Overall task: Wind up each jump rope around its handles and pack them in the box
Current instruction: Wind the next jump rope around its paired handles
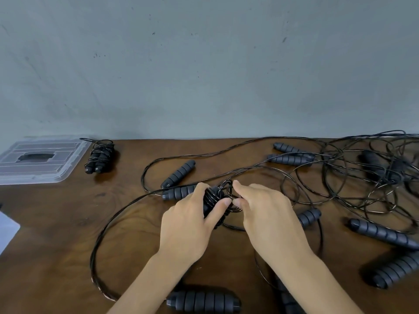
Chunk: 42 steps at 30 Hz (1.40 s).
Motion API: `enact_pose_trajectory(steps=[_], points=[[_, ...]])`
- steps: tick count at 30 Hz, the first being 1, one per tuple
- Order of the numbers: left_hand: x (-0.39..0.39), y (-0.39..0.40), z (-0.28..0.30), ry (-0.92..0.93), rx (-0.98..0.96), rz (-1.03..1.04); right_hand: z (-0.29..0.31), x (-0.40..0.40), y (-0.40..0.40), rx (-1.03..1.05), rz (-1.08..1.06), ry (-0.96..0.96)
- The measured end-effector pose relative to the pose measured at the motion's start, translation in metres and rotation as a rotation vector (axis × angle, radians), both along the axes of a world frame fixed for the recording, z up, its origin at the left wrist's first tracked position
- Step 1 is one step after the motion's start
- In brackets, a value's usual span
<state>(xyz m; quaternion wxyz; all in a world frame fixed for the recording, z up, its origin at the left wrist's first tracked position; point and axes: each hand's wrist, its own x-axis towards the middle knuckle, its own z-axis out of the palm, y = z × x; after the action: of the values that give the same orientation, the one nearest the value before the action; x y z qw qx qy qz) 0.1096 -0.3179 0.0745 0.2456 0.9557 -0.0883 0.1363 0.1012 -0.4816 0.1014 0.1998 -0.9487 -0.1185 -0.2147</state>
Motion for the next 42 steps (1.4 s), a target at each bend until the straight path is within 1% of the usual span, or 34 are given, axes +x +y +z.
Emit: enact_pose_trajectory(steps=[2,4,11,15,19,22,24,26,31,33,36,39,42], points=[[-0.002,0.0,-0.001,-0.059,0.036,0.003,0.009,0.002,0.0,-0.044,-0.008,0.126],[-0.004,-0.001,-0.003,-0.08,0.059,0.012,0.017,0.002,0.0,-0.083,0.005,0.259],[-0.01,-0.002,0.0,-0.103,0.115,0.001,0.034,-0.004,0.008,-0.222,-0.012,0.401],[-0.012,-0.003,0.002,-0.106,0.179,-0.027,0.034,0.001,0.007,-0.23,0.011,0.422],[-0.013,0.002,0.009,-0.074,0.29,-0.086,0.034,0.008,0.001,-0.121,0.056,0.416],[-0.009,0.009,0.017,-0.038,0.298,-0.123,0.03,0.011,-0.002,-0.045,0.08,0.4],[-0.006,0.015,0.022,0.049,0.222,-0.147,0.026,0.012,-0.005,-0.004,0.117,0.373],[-0.005,0.021,0.024,0.153,0.067,-0.166,0.025,0.012,-0.011,0.053,0.164,0.396],[-0.008,0.027,0.023,0.324,-0.259,-0.212,0.026,0.007,-0.028,0.347,0.393,0.665],[-0.008,0.029,0.02,0.343,-0.354,-0.24,0.021,0.006,-0.027,0.461,0.425,0.632],[-0.01,0.031,0.019,0.361,-0.426,-0.252,0.014,0.001,-0.017,0.652,0.372,0.533],[-0.013,0.036,0.019,0.42,-0.545,-0.275,0.006,-0.001,-0.007,0.798,0.346,0.496],[-0.016,0.043,0.017,0.448,-0.551,-0.323,0.001,0.002,0.003,0.949,0.295,0.454]])
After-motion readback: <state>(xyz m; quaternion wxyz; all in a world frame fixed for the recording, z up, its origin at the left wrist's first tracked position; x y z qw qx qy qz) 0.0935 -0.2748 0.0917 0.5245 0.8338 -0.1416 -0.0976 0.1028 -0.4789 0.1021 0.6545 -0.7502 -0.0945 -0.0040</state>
